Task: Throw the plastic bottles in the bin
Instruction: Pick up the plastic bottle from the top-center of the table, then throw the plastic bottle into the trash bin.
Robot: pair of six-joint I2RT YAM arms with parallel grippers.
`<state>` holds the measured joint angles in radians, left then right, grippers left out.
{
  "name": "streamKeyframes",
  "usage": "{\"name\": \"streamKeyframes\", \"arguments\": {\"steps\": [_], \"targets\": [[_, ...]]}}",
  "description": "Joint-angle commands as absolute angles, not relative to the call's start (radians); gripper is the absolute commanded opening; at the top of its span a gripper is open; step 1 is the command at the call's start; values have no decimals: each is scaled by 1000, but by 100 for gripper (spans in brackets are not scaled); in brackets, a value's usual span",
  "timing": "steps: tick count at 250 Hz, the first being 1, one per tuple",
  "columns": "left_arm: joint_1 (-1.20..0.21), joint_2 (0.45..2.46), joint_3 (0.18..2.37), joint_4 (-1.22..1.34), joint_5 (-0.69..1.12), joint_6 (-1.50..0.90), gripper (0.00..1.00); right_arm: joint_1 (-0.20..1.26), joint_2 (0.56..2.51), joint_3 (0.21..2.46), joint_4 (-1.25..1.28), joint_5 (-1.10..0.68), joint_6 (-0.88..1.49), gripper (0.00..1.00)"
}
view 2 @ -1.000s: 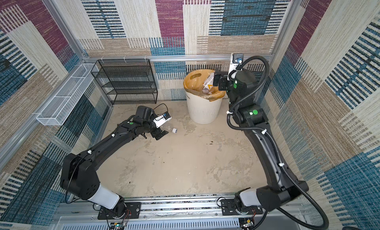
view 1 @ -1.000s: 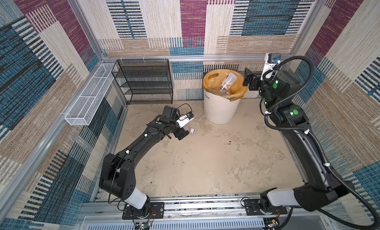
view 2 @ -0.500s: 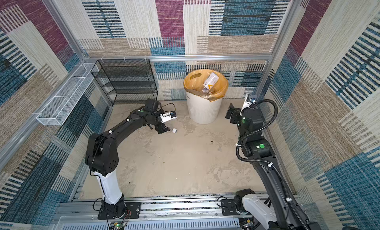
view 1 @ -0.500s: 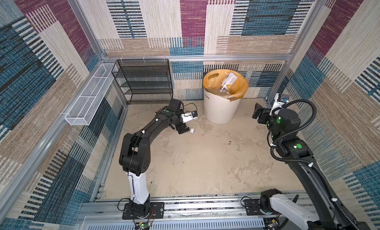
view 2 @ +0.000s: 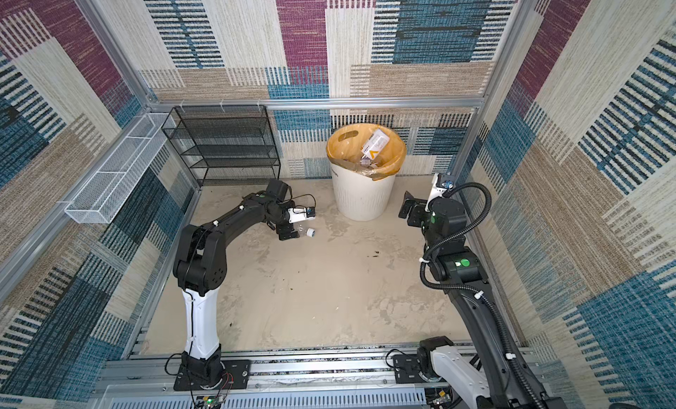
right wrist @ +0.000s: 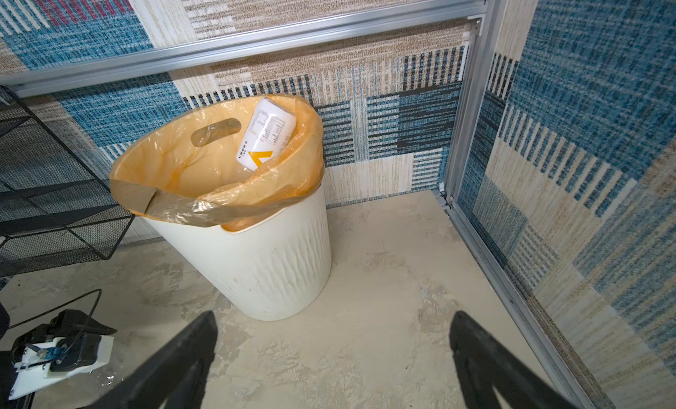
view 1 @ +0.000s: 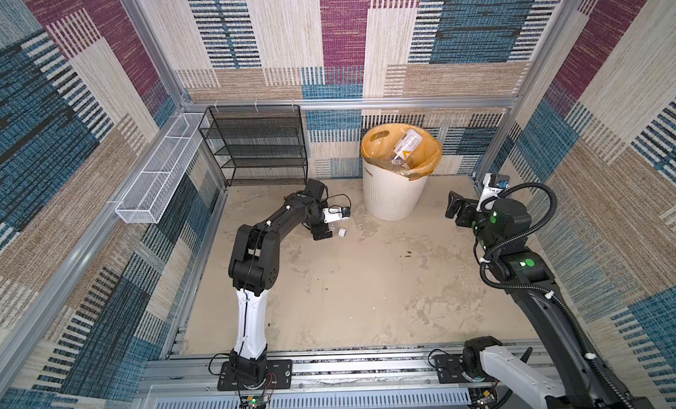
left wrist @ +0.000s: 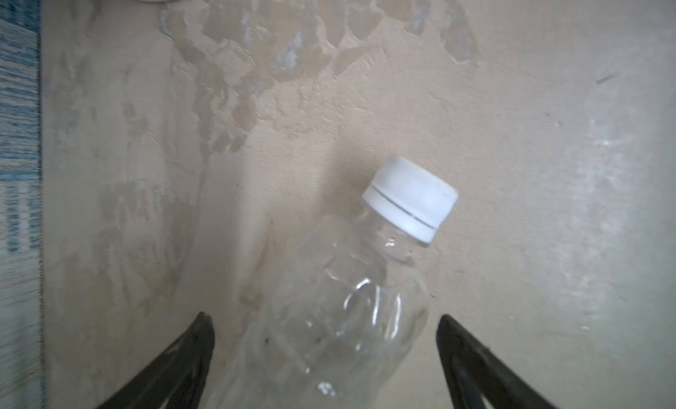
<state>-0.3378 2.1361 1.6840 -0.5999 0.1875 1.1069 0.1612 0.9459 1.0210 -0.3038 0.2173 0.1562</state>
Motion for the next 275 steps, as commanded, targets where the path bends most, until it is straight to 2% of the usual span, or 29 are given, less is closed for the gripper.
{"name": "streamKeyframes", "arguments": {"steps": [1,57,102,157,207,218,245,275], "targets": [[-333,2146,1644,-584,179,1147,92,160,958,1021,-261,199,165,99],[-306,2103,1623,-555,213,993,69,155,949,1022,-252,213,165,99],[-287,1964,1510,-473,278,798,60,153,949,1007,-232,206,174,98],[-261,1791,1337,-364,293,334,59,153,954,964,-209,166,216,98],[-212,1648,1080,-63,342,-256,60,152,962,915,-208,144,238,98],[-198,1643,1057,-26,400,-363,60,152,964,907,-205,135,244,98],[-192,1653,1100,6,480,-530,60,150,964,886,-196,117,262,98],[-190,1686,1351,-6,501,-620,57,150,957,878,-200,112,265,97]]}}
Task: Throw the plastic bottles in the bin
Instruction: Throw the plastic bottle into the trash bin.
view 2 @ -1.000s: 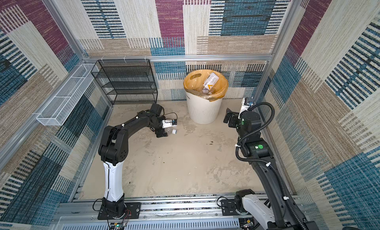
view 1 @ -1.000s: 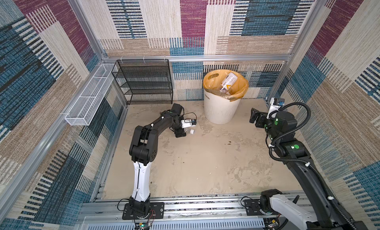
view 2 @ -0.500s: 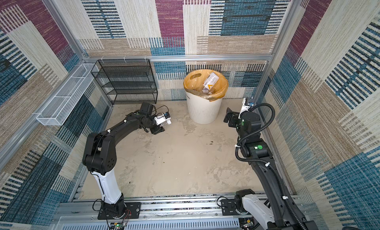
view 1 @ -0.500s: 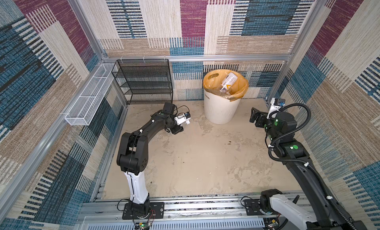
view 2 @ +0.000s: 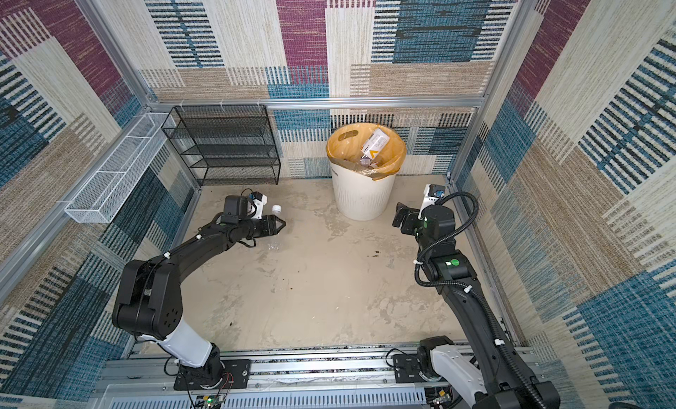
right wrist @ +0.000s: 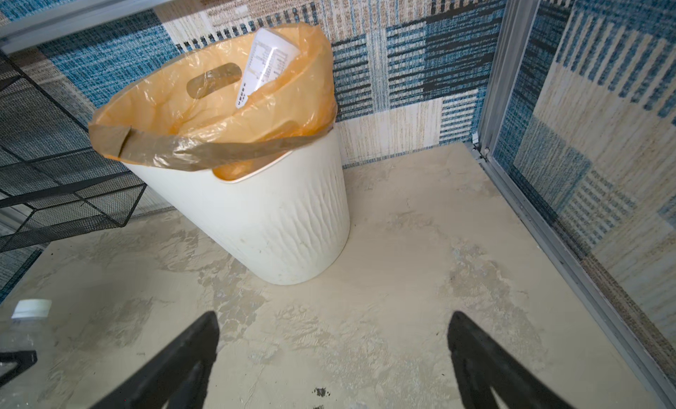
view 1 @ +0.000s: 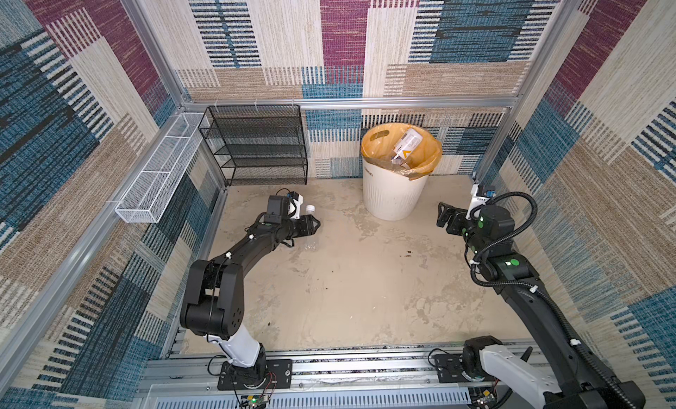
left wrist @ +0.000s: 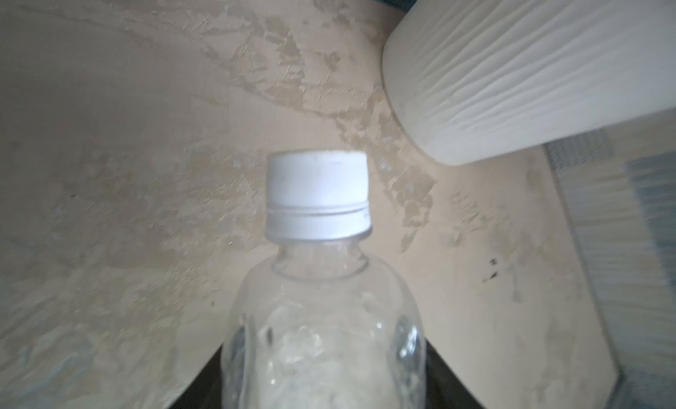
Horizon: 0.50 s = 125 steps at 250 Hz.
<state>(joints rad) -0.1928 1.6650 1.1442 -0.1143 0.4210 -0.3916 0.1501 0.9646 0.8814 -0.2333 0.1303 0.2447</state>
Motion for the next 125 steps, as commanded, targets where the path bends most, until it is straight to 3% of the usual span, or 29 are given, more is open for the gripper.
{"name": "streamKeyframes", "arguments": {"steps": [1,42,73,76,125], "targets": [[-190,1688,1363,-8,500,-621,57,150,958,879,-200,112,264,97],[-257,1956,2159,-171,566,-707,60,150,934,878,-204,113,269,97],[-349,2301,2877,-342,538,-710,99,150,934,875,-200,89,291,98],[-352,2322,2907,-337,537,-721,99,150,933,874,-200,87,294,98],[-347,2187,2445,-27,550,-806,99,150,910,867,-219,89,286,98]]}}
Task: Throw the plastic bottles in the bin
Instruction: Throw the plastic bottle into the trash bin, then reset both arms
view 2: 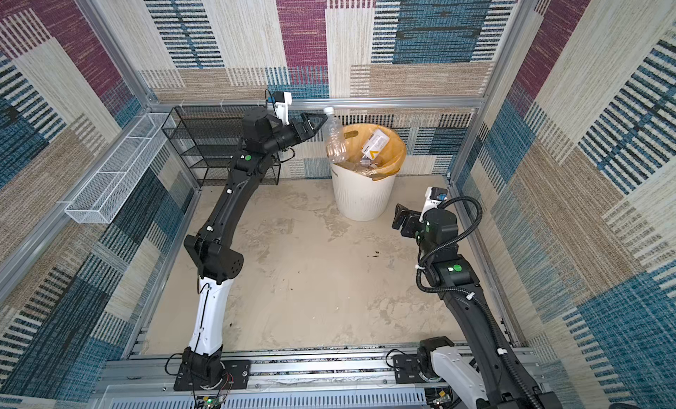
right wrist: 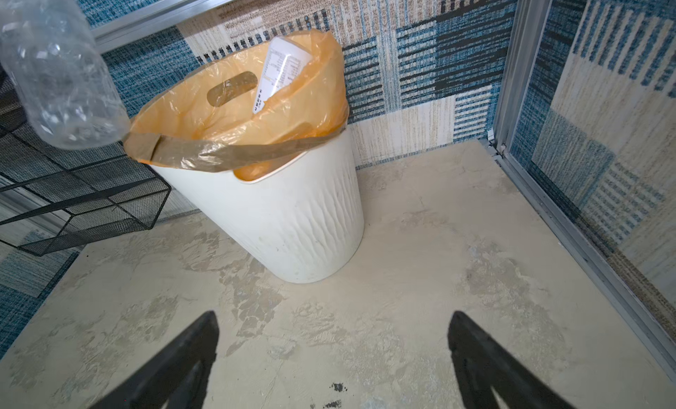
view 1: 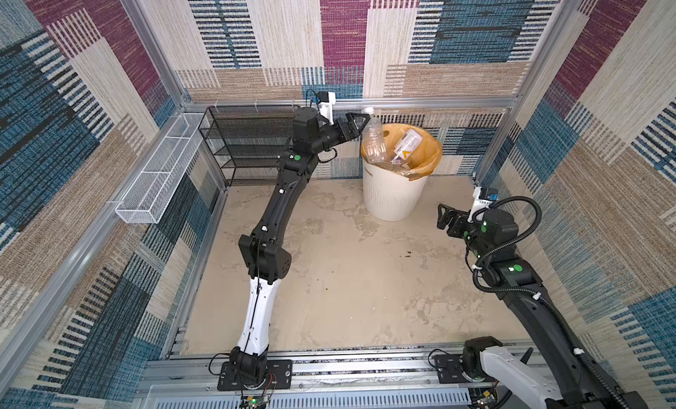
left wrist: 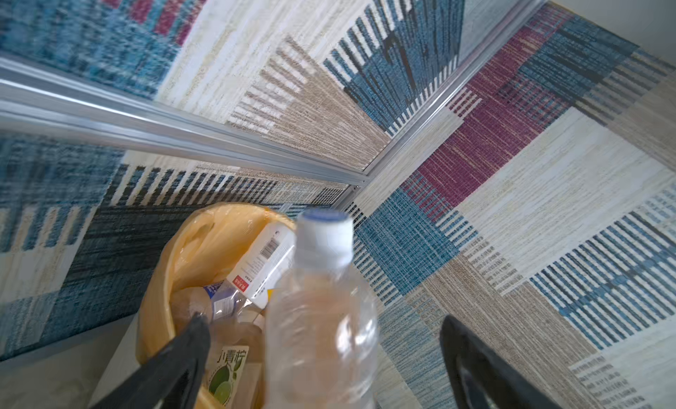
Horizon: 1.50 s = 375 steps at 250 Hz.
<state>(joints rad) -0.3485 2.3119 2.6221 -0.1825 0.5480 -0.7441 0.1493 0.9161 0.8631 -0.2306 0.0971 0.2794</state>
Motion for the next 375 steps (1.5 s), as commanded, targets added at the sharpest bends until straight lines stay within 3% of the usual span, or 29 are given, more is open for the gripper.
{"name": "streamKeyframes", "arguments": {"steps": [1,59,118,168,225,269,348,375], "targets": [[-346,2182,2440,-24,549,-805,99,150,910,868,-220,88,286,98],[-278,2010,2279,-128,534,-672,99,150,913,863,-201,79,294,98],[-86,1614,1556,114,490,-683,99,150,926,860,-206,91,282,98],[-70,1309,1089,-33,40,-276,99,150,947,724,-46,212,210,99],[-69,1159,556,365,-333,-185,99,149,904,356,521,399,124,99],[-68,1235,421,593,-420,-167,99,140,1000,252,712,483,121,99],[-71,1226,447,474,-387,-117,99,118,1305,162,1163,490,51,99],[-72,1273,378,581,-380,-99,100,110,1400,185,1261,424,-5,99]]}}
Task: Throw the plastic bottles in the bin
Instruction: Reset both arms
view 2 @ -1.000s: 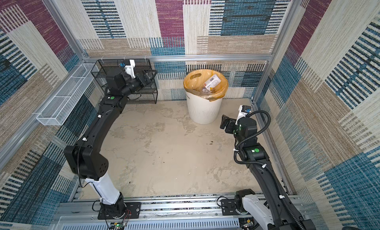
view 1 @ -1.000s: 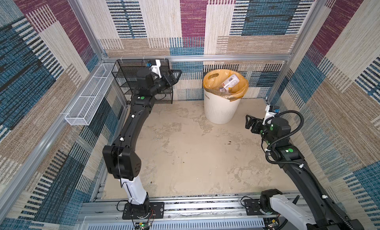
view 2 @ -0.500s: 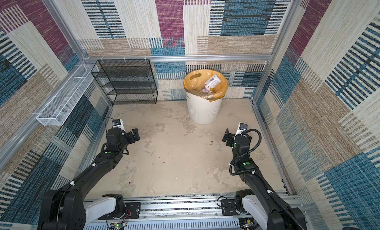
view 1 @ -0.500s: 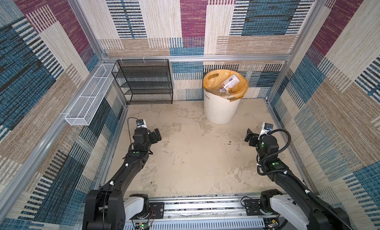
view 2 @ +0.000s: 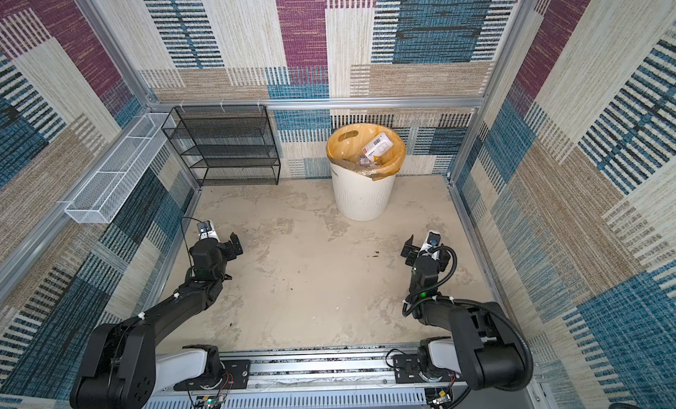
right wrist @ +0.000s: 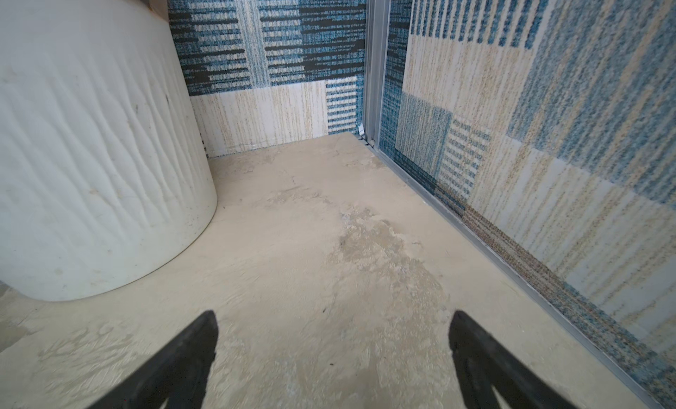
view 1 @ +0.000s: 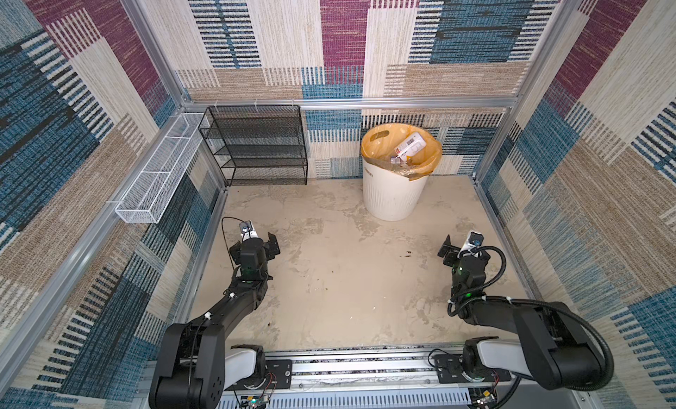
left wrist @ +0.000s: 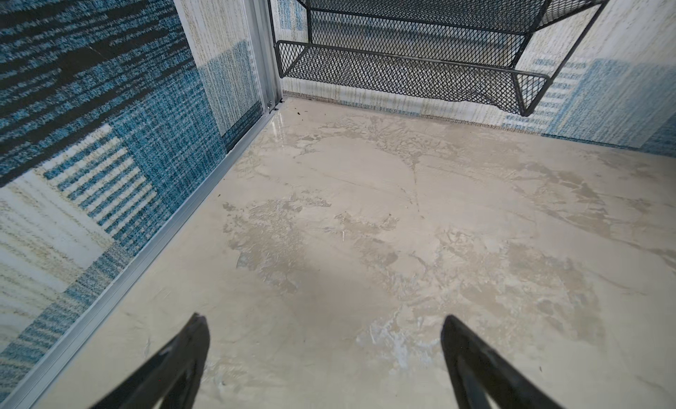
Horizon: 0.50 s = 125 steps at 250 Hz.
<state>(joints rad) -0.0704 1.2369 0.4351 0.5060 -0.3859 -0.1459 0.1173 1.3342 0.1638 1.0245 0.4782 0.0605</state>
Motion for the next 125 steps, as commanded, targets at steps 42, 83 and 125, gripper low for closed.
{"name": "streamKeyframes", "arguments": {"steps": [42,83,125], "targets": [[-69,1378,326,869,-332,3,99,77,1486,222,1255,265,-23,99],[-84,1546,327,1025,-286,43,99,18,1551,196,1356,72,-21,99],[-42,1524,403,840,-206,10,99,14,1550,196,1353,65,-19,99]]}}
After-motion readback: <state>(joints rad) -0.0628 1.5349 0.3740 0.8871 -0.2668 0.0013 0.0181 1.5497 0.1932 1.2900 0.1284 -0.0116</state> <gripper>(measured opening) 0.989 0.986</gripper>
